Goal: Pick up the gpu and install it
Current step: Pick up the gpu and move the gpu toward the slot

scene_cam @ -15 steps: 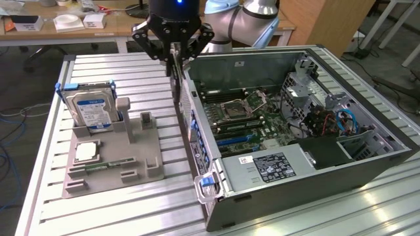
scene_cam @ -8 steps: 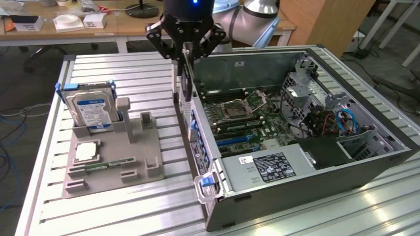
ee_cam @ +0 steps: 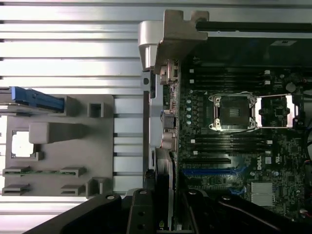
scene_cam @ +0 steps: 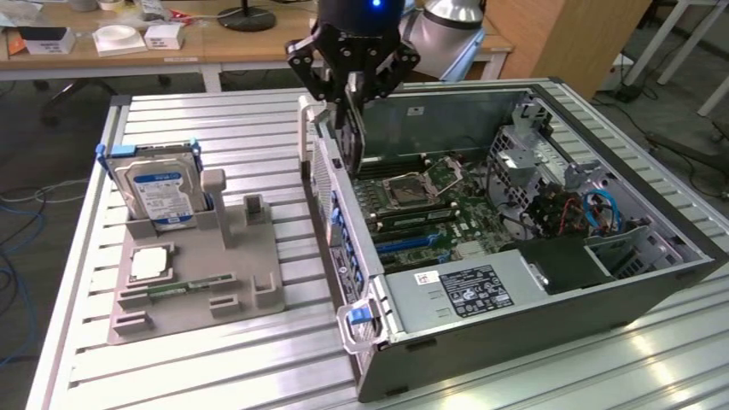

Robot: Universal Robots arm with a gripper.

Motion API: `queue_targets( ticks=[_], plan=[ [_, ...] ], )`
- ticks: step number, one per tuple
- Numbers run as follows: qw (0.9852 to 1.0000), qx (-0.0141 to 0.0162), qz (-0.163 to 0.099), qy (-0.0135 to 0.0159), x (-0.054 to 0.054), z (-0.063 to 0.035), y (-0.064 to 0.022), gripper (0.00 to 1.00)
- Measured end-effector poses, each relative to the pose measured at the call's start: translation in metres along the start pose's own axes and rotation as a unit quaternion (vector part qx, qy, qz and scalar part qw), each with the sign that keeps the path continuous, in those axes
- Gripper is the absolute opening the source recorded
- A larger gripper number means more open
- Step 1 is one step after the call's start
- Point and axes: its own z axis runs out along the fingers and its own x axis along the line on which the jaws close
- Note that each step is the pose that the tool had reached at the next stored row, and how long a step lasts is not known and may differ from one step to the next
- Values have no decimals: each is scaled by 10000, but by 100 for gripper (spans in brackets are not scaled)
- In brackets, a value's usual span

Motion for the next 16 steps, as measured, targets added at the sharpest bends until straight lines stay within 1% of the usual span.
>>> queue_targets(
  ticks=[7,13,14,15,16],
  plan=[
    [10000,0,-1,0,-221,1,4,27],
    [10000,2,0,0,-444,0,8,27],
    [10000,22,1,0,-483,1,9,27],
    [10000,52,2,1,-518,0,9,27],
    [10000,91,2,2,-553,0,10,27]
  ],
)
